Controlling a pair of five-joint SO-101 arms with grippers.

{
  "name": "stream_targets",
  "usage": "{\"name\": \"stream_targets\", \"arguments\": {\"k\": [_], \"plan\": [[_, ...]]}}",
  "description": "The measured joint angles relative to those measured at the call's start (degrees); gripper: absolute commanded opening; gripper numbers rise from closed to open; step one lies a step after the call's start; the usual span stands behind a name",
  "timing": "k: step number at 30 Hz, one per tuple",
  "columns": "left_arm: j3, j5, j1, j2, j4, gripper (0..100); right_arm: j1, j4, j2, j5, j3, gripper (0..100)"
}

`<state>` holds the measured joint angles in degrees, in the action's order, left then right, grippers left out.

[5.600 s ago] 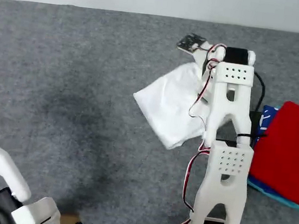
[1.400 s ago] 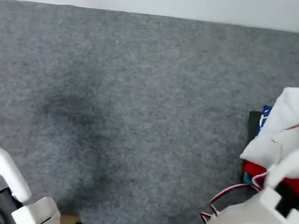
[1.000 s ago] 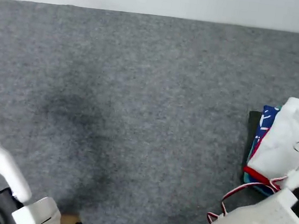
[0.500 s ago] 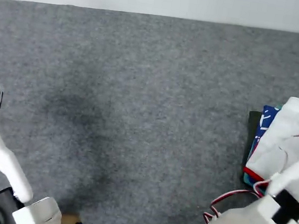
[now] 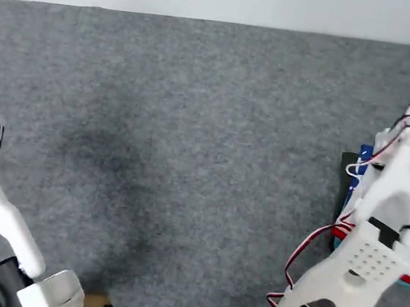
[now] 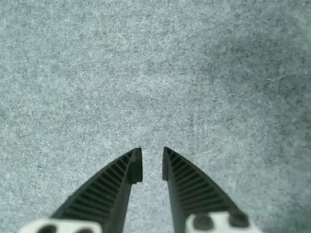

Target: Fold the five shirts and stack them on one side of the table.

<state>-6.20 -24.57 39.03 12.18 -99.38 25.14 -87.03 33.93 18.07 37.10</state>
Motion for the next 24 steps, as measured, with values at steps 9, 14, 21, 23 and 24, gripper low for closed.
{"name": "stream_targets", "arguments": {"k": [9, 14, 21, 23, 24], "plan": [[0.0, 0.0, 0.0, 0.0, 0.0, 8, 4.0, -3.2, -10.5, 0.0, 0.0, 0.9], [0.0, 0.0, 0.0, 0.0, 0.0, 8, 4.7, 3.4, -4.7, 0.0, 0.1, 0.9], [0.0, 0.0, 0.0, 0.0, 0.0, 8, 4.7, 17.1, 0.1, 0.0, 0.0, 0.9], [0.0, 0.0, 0.0, 0.0, 0.0, 8, 4.7, 17.8, 0.1, 0.0, 0.0, 0.9], [0.0, 0.0, 0.0, 0.0, 0.0, 8, 4.7, 17.5, 0.1, 0.0, 0.0, 0.9]]}}
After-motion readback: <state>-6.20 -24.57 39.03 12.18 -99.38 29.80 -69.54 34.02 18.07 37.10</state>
